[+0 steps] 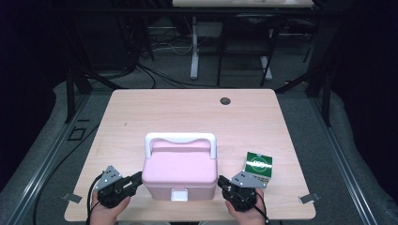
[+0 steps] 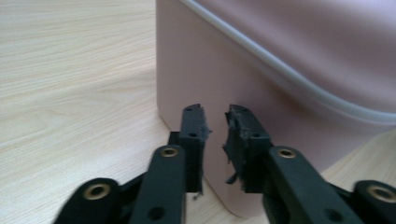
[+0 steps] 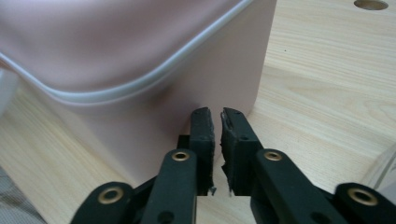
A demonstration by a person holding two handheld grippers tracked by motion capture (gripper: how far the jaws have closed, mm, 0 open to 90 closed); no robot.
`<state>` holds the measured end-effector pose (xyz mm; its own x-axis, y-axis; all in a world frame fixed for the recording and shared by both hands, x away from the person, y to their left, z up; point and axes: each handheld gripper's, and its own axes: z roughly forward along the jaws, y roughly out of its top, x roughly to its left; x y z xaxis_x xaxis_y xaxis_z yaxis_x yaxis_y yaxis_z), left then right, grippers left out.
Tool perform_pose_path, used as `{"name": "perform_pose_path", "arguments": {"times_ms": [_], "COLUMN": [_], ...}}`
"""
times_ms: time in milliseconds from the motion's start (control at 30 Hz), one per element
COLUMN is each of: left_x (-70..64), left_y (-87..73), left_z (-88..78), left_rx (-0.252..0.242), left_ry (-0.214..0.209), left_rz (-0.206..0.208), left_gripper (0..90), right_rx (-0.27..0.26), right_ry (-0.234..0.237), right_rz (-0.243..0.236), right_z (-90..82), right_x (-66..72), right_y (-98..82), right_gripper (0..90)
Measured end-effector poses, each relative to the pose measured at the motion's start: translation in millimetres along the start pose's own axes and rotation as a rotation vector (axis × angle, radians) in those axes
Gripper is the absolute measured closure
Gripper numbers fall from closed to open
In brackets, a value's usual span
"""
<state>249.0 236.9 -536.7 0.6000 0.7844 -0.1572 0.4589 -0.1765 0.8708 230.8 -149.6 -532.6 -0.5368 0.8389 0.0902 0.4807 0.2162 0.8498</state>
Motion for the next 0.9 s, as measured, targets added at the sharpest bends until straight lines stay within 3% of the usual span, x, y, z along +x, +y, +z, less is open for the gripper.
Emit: {"name": "perform_pose_path", "arguments": {"times_ms": [133, 300, 500, 733, 833, 900], "left_x": [1.7, 4.7, 6.8, 11.3, 10.7, 9.4], "left_y": [2.0, 8.3, 29.1, 53.1, 63.3, 68.2], "left_z": [-0.7, -3.1, -7.7, -16.3, -18.1, -17.8], "left_rx": [0.011, 0.017, 0.037, 0.022, 0.011, 0.010], "left_ry": [0.006, -0.002, 0.010, -0.018, -0.027, -0.030], "left_rz": [0.017, 0.007, 0.029, 0.025, 0.025, 0.032], "left_gripper": [67.4, 61.5, 60.7, 58.3, 58.2, 57.0], "right_rx": [-0.003, -0.024, -0.027, -0.062, -0.061, -0.082], "right_ry": [0.003, 0.002, 0.029, 0.029, 0.050, 0.090], "right_rz": [0.010, 0.013, 0.024, 0.015, 0.027, 0.031], "right_z": [-1.2, -6.4, -15.9, -27.1, -29.6, -31.3], "right_x": [-4.3, -8.8, -16.0, -20.9, -23.8, -24.8], "right_y": [1.7, 7.7, 24.6, 48.2, 57.4, 65.8], "right_gripper": [74.7, 70.0, 64.7, 63.9, 63.9, 61.9]}}
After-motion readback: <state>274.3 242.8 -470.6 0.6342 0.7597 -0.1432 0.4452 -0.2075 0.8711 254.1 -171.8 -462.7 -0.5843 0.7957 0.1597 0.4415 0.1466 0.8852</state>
